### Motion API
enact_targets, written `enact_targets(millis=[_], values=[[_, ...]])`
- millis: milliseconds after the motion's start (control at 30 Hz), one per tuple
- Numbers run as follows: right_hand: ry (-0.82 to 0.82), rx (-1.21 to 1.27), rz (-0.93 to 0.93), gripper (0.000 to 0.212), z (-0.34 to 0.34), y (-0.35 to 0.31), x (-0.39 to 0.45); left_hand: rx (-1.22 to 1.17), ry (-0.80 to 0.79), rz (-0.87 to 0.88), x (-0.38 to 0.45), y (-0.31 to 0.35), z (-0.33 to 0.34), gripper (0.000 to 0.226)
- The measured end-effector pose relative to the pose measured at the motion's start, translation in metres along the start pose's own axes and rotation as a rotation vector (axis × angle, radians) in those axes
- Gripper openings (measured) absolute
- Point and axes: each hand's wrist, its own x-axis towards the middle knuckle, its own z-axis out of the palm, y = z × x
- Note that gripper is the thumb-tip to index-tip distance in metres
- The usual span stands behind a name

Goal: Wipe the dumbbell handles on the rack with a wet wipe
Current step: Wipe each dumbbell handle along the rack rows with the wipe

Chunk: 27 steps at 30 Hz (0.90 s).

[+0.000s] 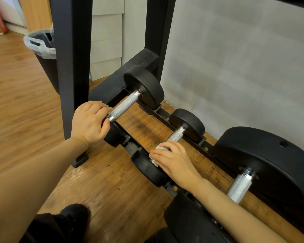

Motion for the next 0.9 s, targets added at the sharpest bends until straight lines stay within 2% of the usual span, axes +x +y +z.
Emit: enact_targets(millis=[100, 233, 400, 600, 767, 900], values=[[-0.06, -0.022, 0.016, 0.027, 0.003, 0.007, -0.003, 0.001, 0.0, 0.002, 0.0, 0.0, 0.0, 0.046], [0.001, -0.02, 0.11, 0.032, 0.0, 0.015, -0.003, -0.005, 0.004, 0.0, 0.0, 0.0, 0.0, 0.046], [-0.131, -0.07, -0.08, 0.031, 0.006, 0.005, -0.005, -0.006, 0.001, 0.003, 0.0, 0.001, 0.0, 0.046], [0.002, -0.097, -0.011, 0.025, 0.005, 0.011, -0.004, -0.013, 0.005, 0.002, 0.0, 0.001, 0.0, 0.047], [-0.079, -0.085, -0.073, 0.042, 0.007, 0.003, -0.006, -0.012, -0.008, -0.009, 0.0, 0.0, -0.001, 0.047], [-0.063, 0.01, 0.055, 0.048, -0.003, 0.01, -0.005, -0.008, -0.022, -0.015, 0.0, 0.0, 0.0, 0.048]])
